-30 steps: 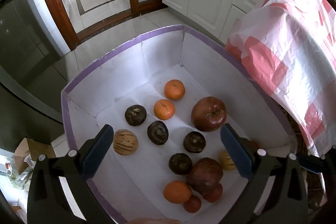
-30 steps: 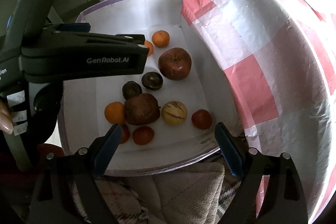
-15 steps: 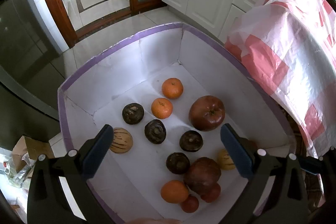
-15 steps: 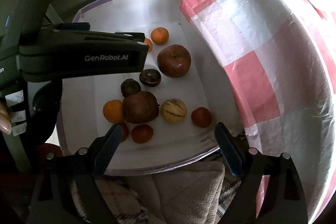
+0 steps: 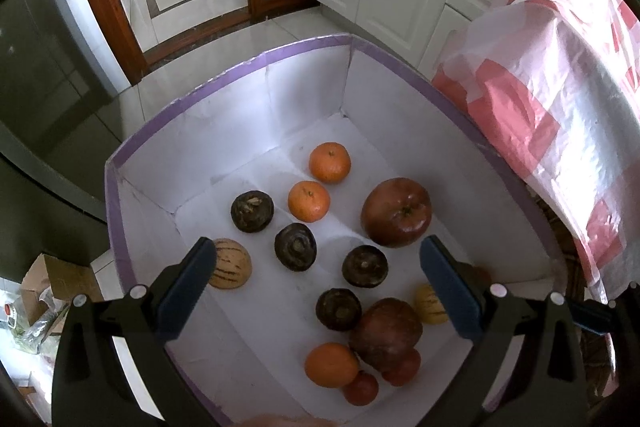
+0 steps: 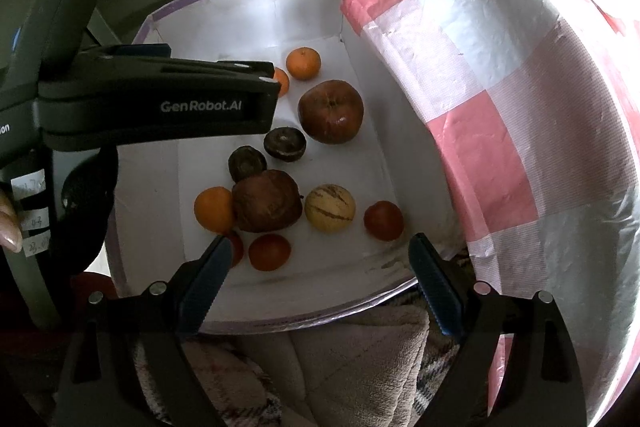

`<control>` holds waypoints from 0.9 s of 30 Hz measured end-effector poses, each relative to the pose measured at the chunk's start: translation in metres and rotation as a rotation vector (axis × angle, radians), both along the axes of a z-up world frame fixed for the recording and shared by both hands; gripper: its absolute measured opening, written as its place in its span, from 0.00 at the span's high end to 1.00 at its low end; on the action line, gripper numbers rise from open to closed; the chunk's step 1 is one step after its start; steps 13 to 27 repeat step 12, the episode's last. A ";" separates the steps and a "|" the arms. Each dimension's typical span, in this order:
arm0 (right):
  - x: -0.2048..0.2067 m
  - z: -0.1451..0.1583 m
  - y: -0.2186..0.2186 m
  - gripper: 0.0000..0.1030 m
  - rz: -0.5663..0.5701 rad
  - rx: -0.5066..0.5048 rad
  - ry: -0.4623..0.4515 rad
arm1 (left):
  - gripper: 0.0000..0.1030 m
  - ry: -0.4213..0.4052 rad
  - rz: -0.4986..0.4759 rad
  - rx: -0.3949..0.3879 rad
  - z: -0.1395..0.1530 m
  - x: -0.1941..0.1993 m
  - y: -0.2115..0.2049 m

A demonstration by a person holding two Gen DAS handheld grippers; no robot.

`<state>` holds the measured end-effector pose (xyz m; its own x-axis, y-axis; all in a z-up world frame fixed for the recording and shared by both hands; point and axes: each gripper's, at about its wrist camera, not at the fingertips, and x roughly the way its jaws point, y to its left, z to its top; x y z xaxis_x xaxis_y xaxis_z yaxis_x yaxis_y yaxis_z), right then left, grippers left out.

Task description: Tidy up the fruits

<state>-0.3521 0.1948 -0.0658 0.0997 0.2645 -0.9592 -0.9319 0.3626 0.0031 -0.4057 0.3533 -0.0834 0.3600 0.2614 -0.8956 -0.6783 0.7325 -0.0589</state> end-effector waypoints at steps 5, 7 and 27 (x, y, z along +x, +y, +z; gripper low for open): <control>0.000 0.000 0.000 0.16 0.000 0.000 0.000 | 0.01 0.002 0.008 0.000 -0.002 0.000 0.001; 0.000 0.000 0.000 0.16 0.002 0.000 0.000 | 0.01 0.008 0.013 -0.003 -0.004 0.000 0.003; 0.000 0.000 0.000 0.16 0.001 -0.001 0.002 | 0.01 0.013 0.017 -0.020 -0.009 -0.001 0.006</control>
